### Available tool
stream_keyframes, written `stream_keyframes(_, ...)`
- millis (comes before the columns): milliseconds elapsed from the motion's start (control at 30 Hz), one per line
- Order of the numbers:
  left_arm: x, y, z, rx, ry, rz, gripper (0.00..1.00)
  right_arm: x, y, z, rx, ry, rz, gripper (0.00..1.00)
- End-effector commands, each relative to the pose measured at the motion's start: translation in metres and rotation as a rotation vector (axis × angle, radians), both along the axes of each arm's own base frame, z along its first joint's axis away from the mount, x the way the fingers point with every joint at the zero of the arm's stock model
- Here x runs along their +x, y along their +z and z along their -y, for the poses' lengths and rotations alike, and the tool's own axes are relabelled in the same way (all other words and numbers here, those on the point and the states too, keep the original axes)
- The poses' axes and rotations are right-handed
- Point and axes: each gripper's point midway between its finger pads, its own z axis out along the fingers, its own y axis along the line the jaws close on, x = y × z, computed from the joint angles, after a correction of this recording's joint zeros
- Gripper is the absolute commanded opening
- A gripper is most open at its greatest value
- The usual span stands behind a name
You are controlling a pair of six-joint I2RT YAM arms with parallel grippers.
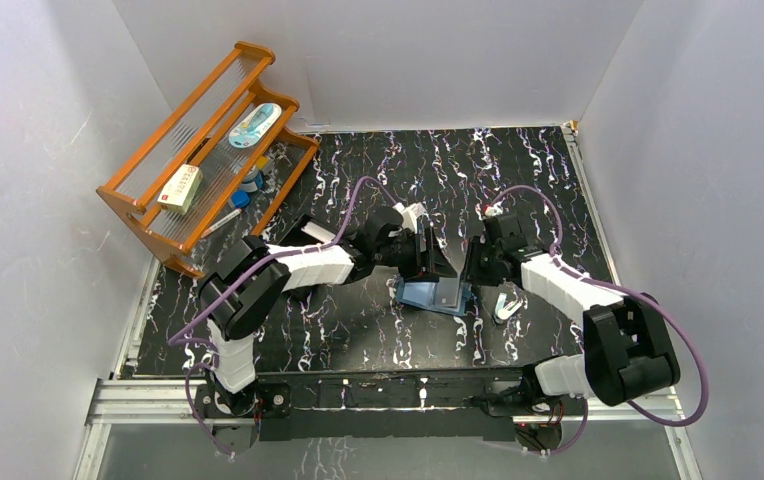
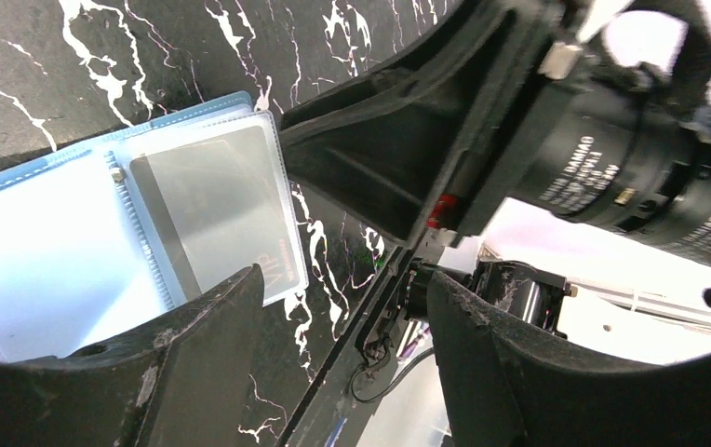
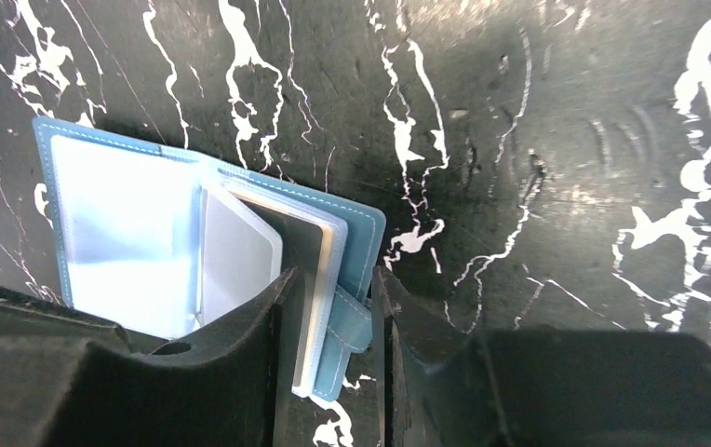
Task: Put the credit cards into the card holder
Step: Turn over the card slot in the card holder.
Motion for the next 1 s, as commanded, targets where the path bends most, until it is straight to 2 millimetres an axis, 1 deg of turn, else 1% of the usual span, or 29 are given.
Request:
stream_keyframes(0,0.005,0.027,0.002,-0.018,-0.011,0.068,0.63,0.018,0.037,0.016,-0.067,-0.041,0.100,0.42)
stream_keyframes(100,0.007,0.027,-0.006,0.025,0.008,0.089,0.63,0.020,0.051,0.019,-0.075,-0.051,0.127,0.44)
stream_keyframes(167,0.012,0.029,-0.015,0.090,0.043,0.120,0.63,0.021,0.058,0.015,-0.053,-0.038,0.140,0.48)
stream_keyframes(300,0.025,0.032,-0.040,0.236,0.083,0.196,0.63,0.019,0.072,0.005,0.004,-0.005,0.155,0.53)
stream_keyframes(400,0.035,0.036,-0.064,0.332,0.136,0.229,0.63,0.017,0.082,-0.005,0.056,0.027,0.171,0.55)
stream_keyframes(500,0.047,0.040,-0.095,0.455,0.181,0.291,0.63,0.015,0.087,-0.010,0.081,0.053,0.184,0.59)
stream_keyframes(567,0.055,0.040,-0.123,0.578,0.201,0.349,0.62,0.013,0.090,-0.009,0.078,0.061,0.196,0.62)
stream_keyframes(667,0.073,0.049,-0.170,0.728,0.299,0.386,0.60,0.012,0.092,-0.007,0.069,0.065,0.211,0.64)
stream_keyframes(767,0.087,0.064,-0.205,0.763,0.407,0.398,0.60,0.011,0.094,-0.008,0.082,0.068,0.225,0.65)
stream_keyframes(833,0.092,0.071,-0.225,0.765,0.496,0.399,0.60,0.011,0.096,-0.010,0.098,0.076,0.236,0.67)
stream_keyframes(933,0.098,0.071,-0.248,0.723,0.637,0.335,0.58,0.011,0.097,-0.011,0.104,0.081,0.240,0.70)
stream_keyframes(967,0.099,0.071,-0.252,0.694,0.680,0.308,0.57,0.011,0.097,-0.011,0.101,0.079,0.239,0.72)
